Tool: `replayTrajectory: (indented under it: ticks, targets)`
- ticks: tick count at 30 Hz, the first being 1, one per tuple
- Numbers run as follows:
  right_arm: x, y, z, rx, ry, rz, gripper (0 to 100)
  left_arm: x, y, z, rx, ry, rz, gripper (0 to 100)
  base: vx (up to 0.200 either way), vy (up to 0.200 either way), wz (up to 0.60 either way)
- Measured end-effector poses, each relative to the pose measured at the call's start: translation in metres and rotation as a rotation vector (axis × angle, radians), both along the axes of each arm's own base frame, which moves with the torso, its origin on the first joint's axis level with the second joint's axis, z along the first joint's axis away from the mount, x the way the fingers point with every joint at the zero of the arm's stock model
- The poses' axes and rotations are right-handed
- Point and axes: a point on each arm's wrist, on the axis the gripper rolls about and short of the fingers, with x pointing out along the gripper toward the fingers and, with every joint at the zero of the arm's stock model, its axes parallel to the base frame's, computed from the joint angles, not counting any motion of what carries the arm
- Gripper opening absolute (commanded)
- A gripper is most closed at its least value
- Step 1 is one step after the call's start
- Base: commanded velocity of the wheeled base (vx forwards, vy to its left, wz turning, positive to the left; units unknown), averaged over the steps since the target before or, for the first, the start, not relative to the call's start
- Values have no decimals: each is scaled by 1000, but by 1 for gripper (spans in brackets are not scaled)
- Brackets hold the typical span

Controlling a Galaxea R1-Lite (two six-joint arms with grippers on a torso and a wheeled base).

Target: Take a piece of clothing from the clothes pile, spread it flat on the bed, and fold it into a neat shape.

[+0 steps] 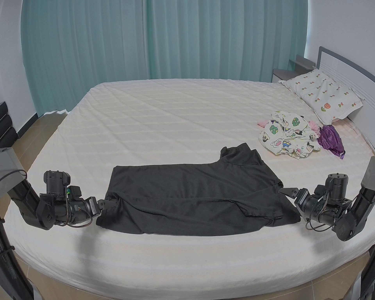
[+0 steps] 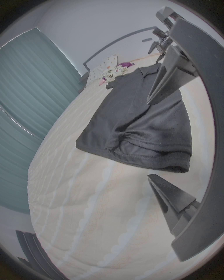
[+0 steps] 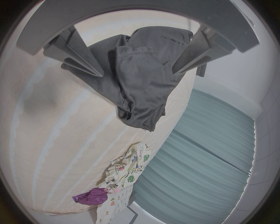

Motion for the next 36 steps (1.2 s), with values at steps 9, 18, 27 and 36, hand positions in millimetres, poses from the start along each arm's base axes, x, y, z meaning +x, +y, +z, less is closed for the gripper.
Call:
replayTrajectory:
  ticks: [9,18,27,36]
  targets:
    - [-1,0,-1,1,4,1,100,-10,-1,-19,146,40,-27,0,0,0,0]
    - [-1,2,-1,0,6,5,100,-24,6,-21,151,73,-3,0,0,0,0]
    - [-4,4,-2,-1,13,16,100,-32,13,-18,150,80,25,100,0,0,0]
    - [-4,5,-1,-1,11,18,100,-33,16,-14,144,69,42,100,0,0,0]
